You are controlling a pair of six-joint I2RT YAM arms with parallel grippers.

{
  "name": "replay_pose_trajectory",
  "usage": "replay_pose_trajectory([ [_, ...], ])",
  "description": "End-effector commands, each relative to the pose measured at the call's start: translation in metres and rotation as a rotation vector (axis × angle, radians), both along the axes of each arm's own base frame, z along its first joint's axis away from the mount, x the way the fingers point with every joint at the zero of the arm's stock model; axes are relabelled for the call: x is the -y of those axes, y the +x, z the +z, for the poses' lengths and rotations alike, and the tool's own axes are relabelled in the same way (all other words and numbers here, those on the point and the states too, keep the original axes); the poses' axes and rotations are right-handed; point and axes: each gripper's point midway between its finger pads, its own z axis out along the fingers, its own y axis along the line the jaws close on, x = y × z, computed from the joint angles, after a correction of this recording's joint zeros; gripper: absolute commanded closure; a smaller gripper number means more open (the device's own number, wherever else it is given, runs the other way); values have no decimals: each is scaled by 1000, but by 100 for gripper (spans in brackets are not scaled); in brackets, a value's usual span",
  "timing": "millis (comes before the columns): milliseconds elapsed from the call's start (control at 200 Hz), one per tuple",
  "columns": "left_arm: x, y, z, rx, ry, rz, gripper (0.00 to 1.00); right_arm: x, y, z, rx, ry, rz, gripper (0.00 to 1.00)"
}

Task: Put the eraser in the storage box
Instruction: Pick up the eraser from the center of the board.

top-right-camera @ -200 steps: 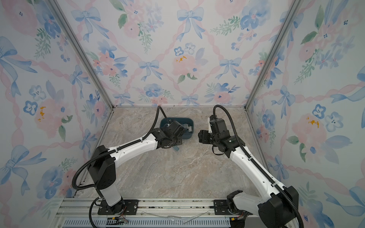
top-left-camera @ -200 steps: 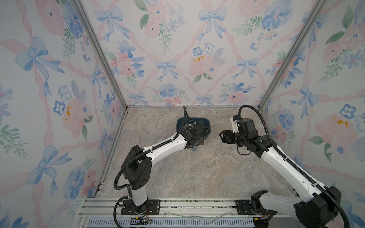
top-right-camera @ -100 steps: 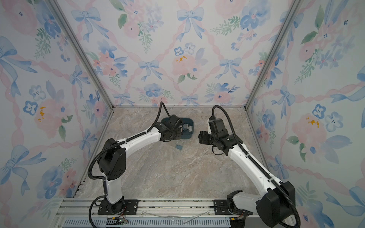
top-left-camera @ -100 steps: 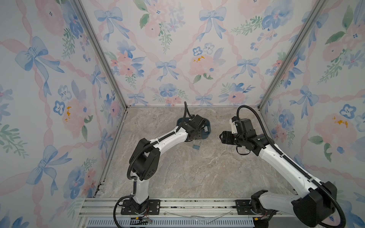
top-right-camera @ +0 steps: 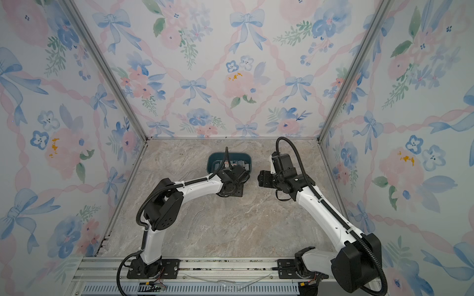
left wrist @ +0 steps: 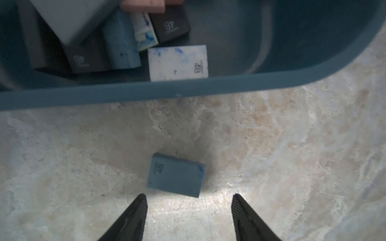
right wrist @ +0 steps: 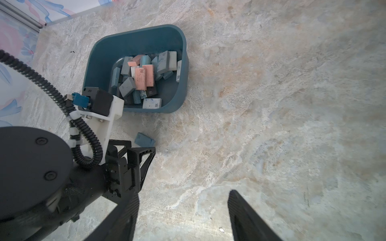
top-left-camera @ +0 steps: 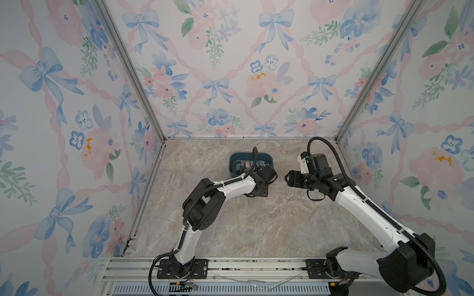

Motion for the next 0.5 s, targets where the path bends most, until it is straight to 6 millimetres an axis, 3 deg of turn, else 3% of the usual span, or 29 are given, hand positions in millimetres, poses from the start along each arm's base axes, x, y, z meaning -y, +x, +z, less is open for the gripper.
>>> replay_pose_trajectory([
  [0,-9,2,-7,4,58,-39,30,4,-2,-4,-3,4,5,30],
  [495,-10,7,-35,-83,37,-190,30,5,-2,-5,-13,4,0,29],
])
